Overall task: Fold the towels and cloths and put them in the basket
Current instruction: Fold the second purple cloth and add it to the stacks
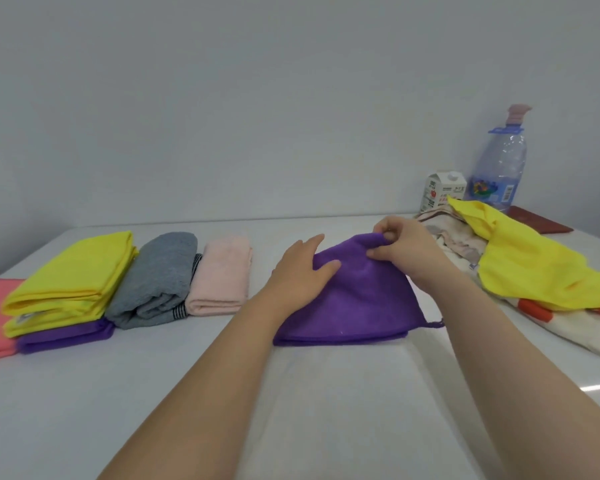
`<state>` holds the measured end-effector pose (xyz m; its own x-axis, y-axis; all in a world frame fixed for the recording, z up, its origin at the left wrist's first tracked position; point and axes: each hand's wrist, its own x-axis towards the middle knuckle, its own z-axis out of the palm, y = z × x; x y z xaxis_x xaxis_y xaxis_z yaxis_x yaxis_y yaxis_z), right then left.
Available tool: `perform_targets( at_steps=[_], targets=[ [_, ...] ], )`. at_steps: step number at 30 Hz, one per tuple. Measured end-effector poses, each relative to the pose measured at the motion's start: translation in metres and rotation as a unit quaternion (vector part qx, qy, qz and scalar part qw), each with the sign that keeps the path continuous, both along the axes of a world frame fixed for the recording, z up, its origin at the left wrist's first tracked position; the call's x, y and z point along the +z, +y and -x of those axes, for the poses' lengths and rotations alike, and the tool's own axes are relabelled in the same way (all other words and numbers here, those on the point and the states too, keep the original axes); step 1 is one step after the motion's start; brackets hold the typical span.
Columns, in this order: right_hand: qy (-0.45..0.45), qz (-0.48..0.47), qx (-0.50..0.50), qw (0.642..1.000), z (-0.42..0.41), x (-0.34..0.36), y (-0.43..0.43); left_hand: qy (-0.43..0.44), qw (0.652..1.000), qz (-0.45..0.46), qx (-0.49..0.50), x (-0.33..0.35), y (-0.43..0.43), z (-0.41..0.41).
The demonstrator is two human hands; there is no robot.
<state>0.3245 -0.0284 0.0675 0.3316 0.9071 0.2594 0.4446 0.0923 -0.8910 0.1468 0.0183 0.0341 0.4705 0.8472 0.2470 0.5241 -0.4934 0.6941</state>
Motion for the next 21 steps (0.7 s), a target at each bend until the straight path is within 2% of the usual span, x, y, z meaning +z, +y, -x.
perform_targets(
  at_steps=[1,3,6,10,12,14,16,18,19,21],
  targets=[
    [-0.014,-0.010,0.020,1.000,0.005,0.008,-0.002,-0.048,0.999,0.009,-0.012,0.010,-0.002,0.002],
    [-0.056,-0.023,0.048,0.997,0.017,0.019,-0.007,-0.083,0.996,0.001,-0.016,0.026,-0.006,0.007],
    [-0.130,-0.036,0.051,0.990,0.029,0.031,-0.014,-0.097,0.995,-0.027,-0.020,0.044,-0.010,0.015],
    [-0.151,-0.044,0.028,0.987,0.033,0.038,-0.020,-0.098,0.993,-0.039,-0.044,0.057,-0.018,0.020],
    [-0.119,-0.006,0.039,0.992,0.030,0.041,-0.023,-0.094,0.993,-0.065,-0.024,0.061,-0.020,0.020],
    [-0.096,0.087,0.076,0.989,0.021,0.042,-0.027,-0.091,0.992,-0.085,0.000,0.066,-0.020,0.021],
    [-0.148,0.183,0.109,0.966,0.007,0.040,-0.030,-0.095,0.991,-0.093,0.015,0.069,-0.021,0.022],
    [-0.201,0.218,0.107,0.949,-0.005,0.035,-0.031,-0.102,0.990,-0.093,0.025,0.072,-0.021,0.023],
    [-0.191,0.214,0.100,0.953,-0.010,0.033,-0.030,-0.106,0.990,-0.087,0.032,0.072,-0.020,0.024],
    [-0.085,0.193,0.089,0.973,-0.019,0.030,-0.027,-0.122,0.990,-0.051,0.049,0.072,-0.018,0.025]
  ],
)
